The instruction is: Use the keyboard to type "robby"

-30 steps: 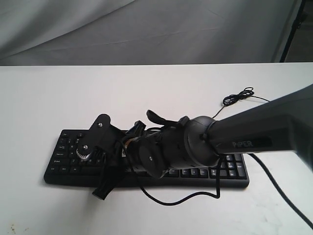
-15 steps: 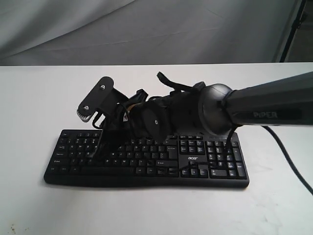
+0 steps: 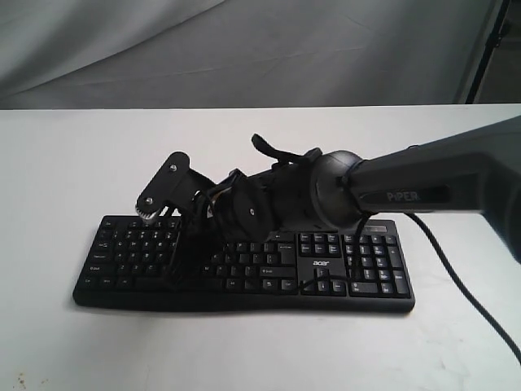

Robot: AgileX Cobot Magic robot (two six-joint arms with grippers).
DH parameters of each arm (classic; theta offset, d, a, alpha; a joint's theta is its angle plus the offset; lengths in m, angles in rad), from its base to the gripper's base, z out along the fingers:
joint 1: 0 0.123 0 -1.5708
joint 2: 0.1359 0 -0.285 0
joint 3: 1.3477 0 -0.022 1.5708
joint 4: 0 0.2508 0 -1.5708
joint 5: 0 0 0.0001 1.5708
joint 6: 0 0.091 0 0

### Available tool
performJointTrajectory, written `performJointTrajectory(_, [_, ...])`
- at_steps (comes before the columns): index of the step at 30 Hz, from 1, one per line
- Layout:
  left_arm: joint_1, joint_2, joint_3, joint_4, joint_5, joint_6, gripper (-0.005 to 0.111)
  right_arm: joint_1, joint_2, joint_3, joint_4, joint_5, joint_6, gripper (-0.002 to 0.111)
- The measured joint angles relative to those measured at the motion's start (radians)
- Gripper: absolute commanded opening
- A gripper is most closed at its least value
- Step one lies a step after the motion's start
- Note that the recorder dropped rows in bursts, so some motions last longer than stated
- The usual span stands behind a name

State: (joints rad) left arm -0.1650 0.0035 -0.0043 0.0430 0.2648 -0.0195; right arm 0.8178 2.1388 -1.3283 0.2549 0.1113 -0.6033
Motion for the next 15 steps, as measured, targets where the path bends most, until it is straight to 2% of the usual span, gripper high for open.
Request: performJointTrajectory(15, [0.0,0.0,0.0,0.0,0.0,0.0,0.0,-0.004,0.014,-0.002,0.0,-0.002,0.0,0.0])
